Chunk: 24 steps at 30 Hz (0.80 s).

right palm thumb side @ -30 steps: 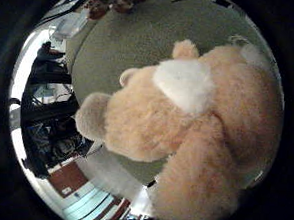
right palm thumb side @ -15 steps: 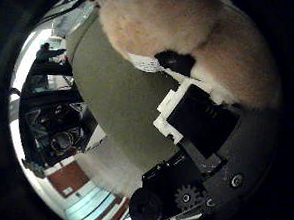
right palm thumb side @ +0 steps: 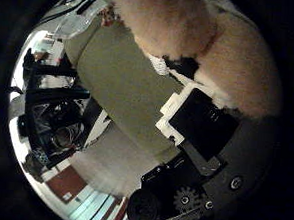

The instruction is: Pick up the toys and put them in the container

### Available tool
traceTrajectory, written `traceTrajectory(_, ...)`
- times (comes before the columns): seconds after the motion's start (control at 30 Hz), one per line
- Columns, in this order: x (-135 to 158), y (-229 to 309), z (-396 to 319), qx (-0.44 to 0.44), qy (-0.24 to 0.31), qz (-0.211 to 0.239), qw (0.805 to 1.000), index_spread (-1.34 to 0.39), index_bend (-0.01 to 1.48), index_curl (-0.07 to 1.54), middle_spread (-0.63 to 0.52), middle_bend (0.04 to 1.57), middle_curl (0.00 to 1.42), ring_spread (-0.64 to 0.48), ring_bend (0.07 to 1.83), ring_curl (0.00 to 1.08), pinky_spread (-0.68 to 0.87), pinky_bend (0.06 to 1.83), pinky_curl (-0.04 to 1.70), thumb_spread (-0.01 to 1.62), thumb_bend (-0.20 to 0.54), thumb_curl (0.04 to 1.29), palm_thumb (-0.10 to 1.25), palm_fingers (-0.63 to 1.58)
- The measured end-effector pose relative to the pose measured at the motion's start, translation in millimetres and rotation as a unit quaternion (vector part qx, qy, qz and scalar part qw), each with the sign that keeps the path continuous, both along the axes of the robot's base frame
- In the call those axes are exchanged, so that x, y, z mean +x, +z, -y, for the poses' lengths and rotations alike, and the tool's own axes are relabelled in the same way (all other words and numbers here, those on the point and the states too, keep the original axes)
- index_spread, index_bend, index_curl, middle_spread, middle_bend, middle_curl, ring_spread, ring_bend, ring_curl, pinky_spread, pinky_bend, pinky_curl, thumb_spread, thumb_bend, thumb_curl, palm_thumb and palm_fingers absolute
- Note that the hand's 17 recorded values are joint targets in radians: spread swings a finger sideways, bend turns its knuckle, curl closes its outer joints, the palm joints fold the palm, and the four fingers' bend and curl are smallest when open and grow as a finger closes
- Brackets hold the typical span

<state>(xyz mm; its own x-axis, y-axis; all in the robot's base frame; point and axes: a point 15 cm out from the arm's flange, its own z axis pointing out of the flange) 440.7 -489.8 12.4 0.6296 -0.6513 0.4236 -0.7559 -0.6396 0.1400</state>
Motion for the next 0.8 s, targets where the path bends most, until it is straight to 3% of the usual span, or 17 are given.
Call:
traceTrajectory(0.43, 14, 125, -118, 0.022, 0.015, 0.053, 0.998, -0.27, 1.07, 0.95, -0.16, 1.27, 0.88, -0.29, 1.25, 0.91, -0.19, 1.47, 0.75, 1.10, -0.012, 0.53, 1.02, 1.08)
traceTrajectory(0.67, 19, 162, -220, 0.145, 0.005, 0.053, 0.988, -0.26, 1.08, 0.95, -0.16, 1.28, 0.87, -0.28, 1.24, 0.94, -0.19, 1.44, 0.78, 1.09, -0.008, 0.56, 1.05, 1.09)
traceTrajectory(0.8, 45, 218, -325, 0.216, 0.058, 0.087, 0.971, -0.25, 1.09, 0.93, -0.16, 1.29, 0.86, -0.28, 1.24, 0.94, -0.19, 1.44, 0.80, 1.07, -0.010, 0.57, 1.07, 1.10)
